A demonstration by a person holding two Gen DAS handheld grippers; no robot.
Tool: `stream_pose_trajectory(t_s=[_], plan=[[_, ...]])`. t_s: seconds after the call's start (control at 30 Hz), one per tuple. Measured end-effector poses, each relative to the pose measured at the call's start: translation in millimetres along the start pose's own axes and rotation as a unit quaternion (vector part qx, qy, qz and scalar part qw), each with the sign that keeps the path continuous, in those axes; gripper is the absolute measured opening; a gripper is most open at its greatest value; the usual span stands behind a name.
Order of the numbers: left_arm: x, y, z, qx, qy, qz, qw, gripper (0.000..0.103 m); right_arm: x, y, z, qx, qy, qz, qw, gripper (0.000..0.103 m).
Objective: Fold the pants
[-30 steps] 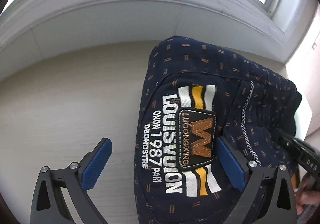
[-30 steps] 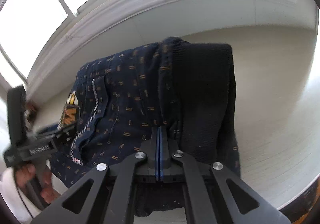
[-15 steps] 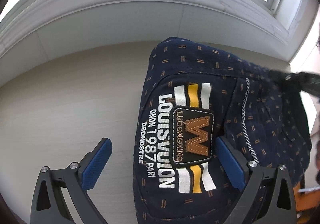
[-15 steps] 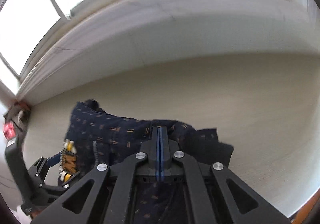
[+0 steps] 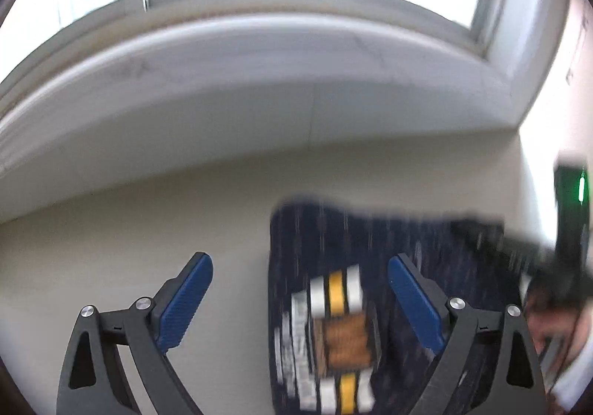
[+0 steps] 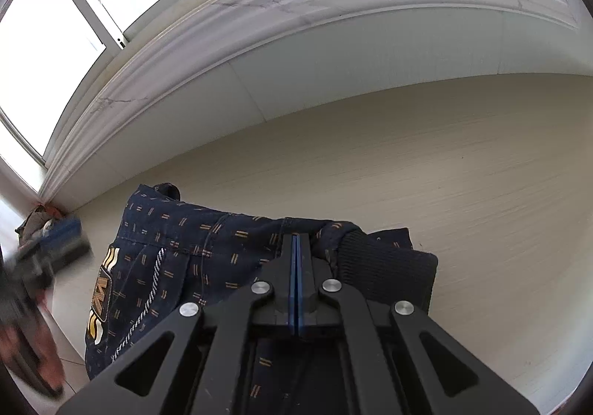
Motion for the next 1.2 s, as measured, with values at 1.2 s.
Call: stream_pose_trajectory(t_s=[1.2], plan=[[-36, -26, -3, -0.051, 0.033, -0.003, 0.9981, 0.102, 8, 65, 47, -0.029, 0.015, 0.029, 0.999, 0.000]])
Point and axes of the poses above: each gripper's, at about its wrist camera, not at the fingertips, and y roughly against the way its jaws point, x to its right, z to its underside, the point moved 5 cm from there along -y, roughly the way its jaws point, and after that the axes turned 9 degrees about x, right-handed, at the moved point
